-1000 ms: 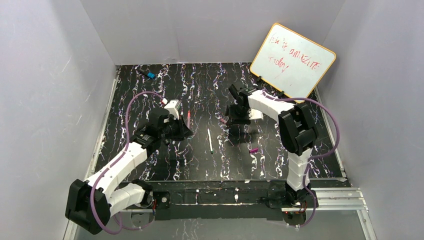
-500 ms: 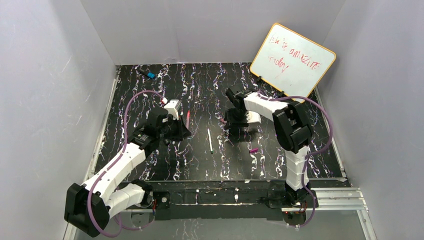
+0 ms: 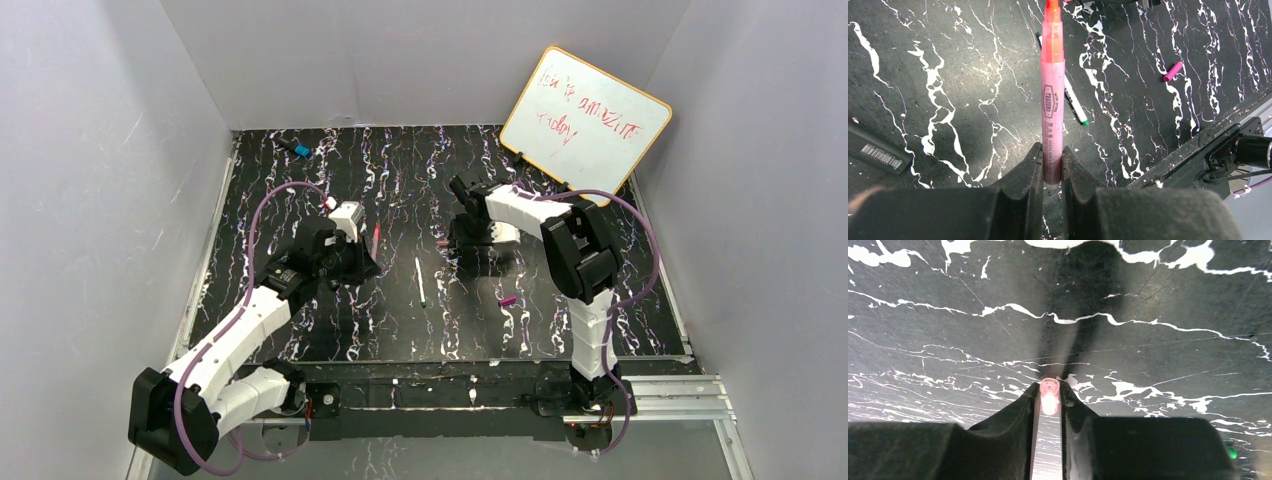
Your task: Insert the pens into the pen caps
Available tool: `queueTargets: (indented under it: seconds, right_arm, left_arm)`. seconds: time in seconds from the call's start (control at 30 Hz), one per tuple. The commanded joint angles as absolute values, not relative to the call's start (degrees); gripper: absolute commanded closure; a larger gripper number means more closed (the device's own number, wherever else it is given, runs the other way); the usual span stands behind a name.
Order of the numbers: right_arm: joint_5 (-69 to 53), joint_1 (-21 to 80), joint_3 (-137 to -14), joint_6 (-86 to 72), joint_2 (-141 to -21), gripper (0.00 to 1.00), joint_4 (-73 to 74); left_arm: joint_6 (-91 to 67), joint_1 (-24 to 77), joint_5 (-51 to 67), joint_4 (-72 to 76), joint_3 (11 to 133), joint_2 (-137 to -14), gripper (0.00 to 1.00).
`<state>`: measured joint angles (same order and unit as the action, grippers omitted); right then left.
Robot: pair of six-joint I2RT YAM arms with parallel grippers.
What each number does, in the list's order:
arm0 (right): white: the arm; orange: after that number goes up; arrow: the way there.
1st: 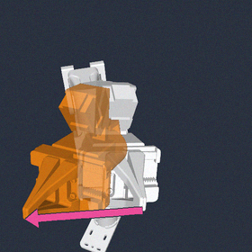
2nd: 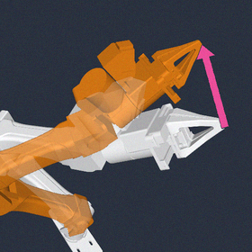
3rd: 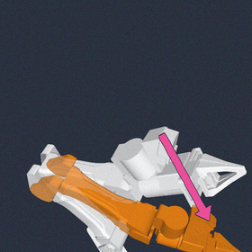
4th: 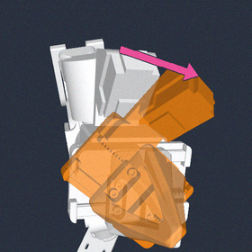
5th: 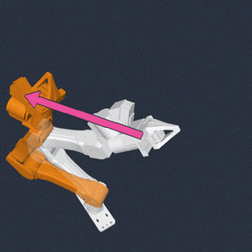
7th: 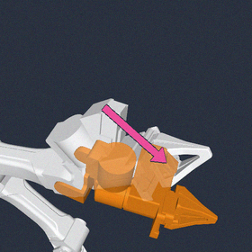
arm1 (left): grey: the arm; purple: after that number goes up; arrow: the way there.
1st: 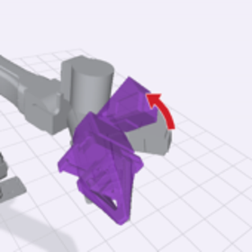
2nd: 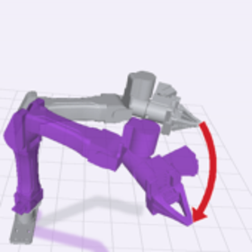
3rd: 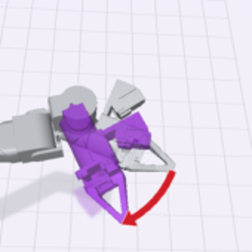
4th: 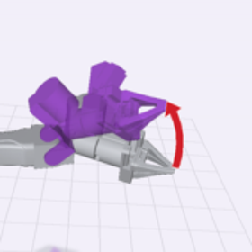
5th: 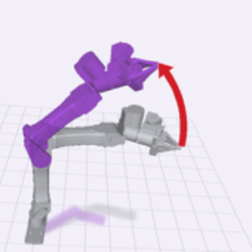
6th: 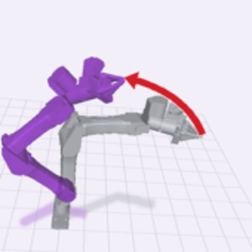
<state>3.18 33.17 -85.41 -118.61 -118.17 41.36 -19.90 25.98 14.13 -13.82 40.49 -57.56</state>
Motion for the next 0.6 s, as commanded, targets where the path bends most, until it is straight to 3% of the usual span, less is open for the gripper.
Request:
queueTargets:
  seconds: [0.0,0.13,0.33,0.47,0.57]
  right_arm:
    - [4.34,33.35,-87.61,-135.85,-119.98,0.79,43.27]
    - [4.89,33.2,-88.91,-133.13,-120.26,0.99,45.07]
    - [13.54,33.18,-85.47,-118.83,-113.49,0.99,36.84]
    - [13.39,33.18,-75.44,-89.81,-103.26,0.99,8.86]
    - [6.98,33.5,-78.14,-69.29,-99.78,0.99,2.79]
  left_arm:
    - [-18.56,25.66,15.02,-14.85,42.07,-57.56,1.0]
    - [-18.24,25.58,15.54,-15.03,42.25,-57.96,1.0]
    - [-18.02,25.58,16.47,-13.78,41.21,-58.02,1.0]
    - [-18.98,25.58,19.34,-9.24,38.44,-57.04,1.0]
    - [-19.55,25.58,23.13,-5.32,36.51,-56.39,1.0]
